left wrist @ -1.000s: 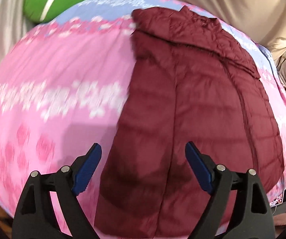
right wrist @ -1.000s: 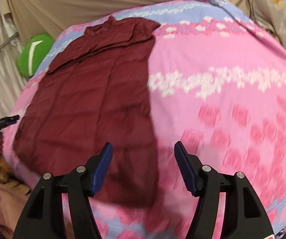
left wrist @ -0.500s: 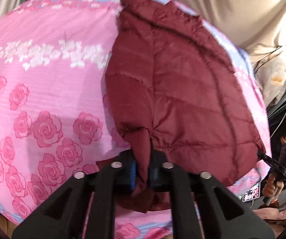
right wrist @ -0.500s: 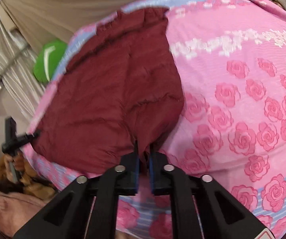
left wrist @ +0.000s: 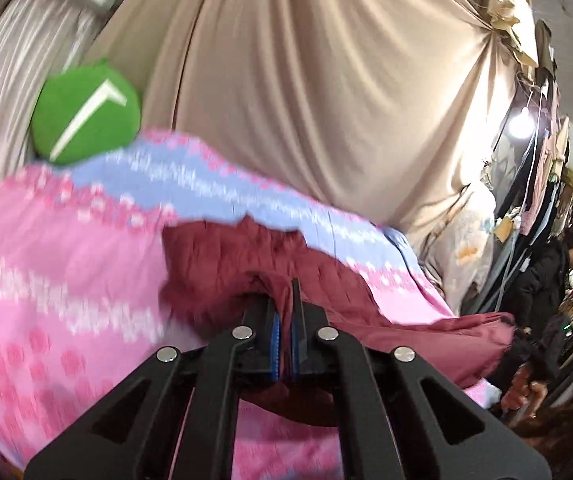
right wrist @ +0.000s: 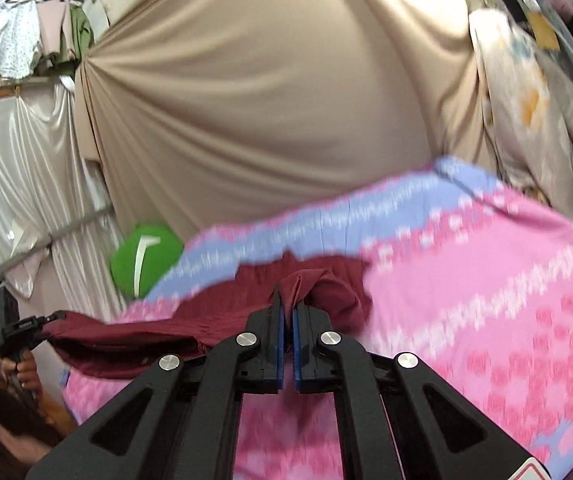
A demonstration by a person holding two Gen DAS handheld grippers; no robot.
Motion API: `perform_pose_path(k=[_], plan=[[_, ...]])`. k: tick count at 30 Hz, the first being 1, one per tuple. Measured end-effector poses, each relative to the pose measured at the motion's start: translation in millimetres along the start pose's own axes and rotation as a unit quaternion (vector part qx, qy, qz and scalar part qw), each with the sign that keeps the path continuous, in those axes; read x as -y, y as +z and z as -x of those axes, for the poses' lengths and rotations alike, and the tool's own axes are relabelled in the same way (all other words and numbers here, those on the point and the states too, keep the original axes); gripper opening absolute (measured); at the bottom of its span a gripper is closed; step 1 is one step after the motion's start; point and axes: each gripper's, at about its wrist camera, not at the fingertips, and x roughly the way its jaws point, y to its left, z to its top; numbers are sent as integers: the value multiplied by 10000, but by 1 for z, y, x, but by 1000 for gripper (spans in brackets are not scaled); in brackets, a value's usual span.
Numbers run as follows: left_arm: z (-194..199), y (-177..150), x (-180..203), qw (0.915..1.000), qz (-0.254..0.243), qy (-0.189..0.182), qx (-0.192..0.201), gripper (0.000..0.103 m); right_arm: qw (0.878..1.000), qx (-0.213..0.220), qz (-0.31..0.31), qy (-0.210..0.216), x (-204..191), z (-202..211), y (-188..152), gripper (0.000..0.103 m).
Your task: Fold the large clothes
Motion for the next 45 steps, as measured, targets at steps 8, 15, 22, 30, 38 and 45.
perform_pose_path(k=[8, 15, 22, 30, 38, 45], plan=[[-158, 79, -21, 9951, -247, 894, -329, 3, 9988, -266, -294, -289, 38, -157, 63, 3], [-343, 76, -80, 9697, -86, 2022, -1366, 2, 9861, -1110, -975, -764, 90, -329, 56, 3], [-425, 36, -134, 9537, 120, 2365, -1856, 3, 9661, -1911, -1235, -1217, 132, -441, 5, 3], [-429, 21, -153, 9689, 460, 1981, -1411, 7, 9625, -2161, -697, -1485, 131, -480, -22, 4], [-351, 47, -135, 9793, 551, 1869, -543, 77, 9844, -893, -1107, -1033, 129, -381, 8, 43], [-272, 12, -113, 9796, 360, 1504, -1282, 86, 9782, -1547, -375, -1336, 113, -277, -28, 51]])
